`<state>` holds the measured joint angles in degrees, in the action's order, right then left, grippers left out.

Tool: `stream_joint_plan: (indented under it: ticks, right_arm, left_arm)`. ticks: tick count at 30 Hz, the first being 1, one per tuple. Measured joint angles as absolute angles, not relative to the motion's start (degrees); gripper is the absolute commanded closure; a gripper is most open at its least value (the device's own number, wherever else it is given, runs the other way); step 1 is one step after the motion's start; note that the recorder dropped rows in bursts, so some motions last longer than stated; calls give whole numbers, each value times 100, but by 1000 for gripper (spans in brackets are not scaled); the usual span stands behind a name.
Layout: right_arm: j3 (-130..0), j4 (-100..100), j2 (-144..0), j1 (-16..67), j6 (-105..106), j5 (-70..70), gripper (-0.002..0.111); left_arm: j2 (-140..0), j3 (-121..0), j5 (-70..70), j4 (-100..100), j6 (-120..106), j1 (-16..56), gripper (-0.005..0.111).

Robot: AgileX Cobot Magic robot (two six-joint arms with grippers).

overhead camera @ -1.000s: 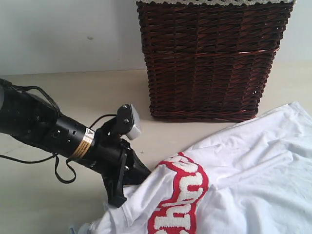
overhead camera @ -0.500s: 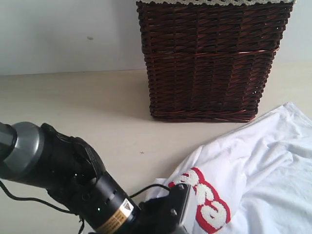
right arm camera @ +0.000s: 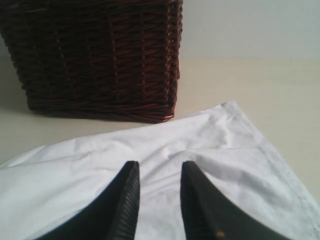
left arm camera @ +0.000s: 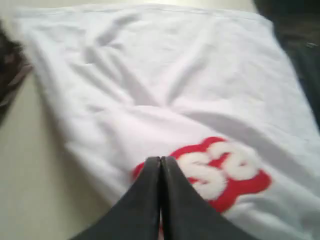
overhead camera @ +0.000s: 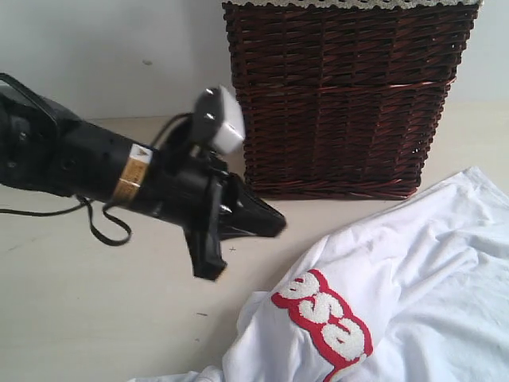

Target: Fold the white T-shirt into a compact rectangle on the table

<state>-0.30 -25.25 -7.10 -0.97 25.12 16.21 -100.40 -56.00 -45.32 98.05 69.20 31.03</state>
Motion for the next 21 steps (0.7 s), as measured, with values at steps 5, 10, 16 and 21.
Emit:
stream_joint_plan:
  ticks: [5, 10, 16, 21]
  right_arm:
    - [-30, -2525, -710, -97, 2512, 1621, 79]
    - [-30, -2525, -710, -97, 2512, 1621, 79]
    - [-30, -2525, -710, -97, 2512, 1621, 79]
    - [-30, -2525, -710, -97, 2512, 1621, 79]
  left_arm:
    - [-10460, -5246, -4388, 9797, 7156, 2226, 93]
    - [-10951, -4932, -4531, 9656, 6713, 2086, 63]
    - [-11241, -4865, -5092, 9552, 5746, 2311, 62]
    - [-11372, -4865, -5151, 9529, 5252, 2506, 62]
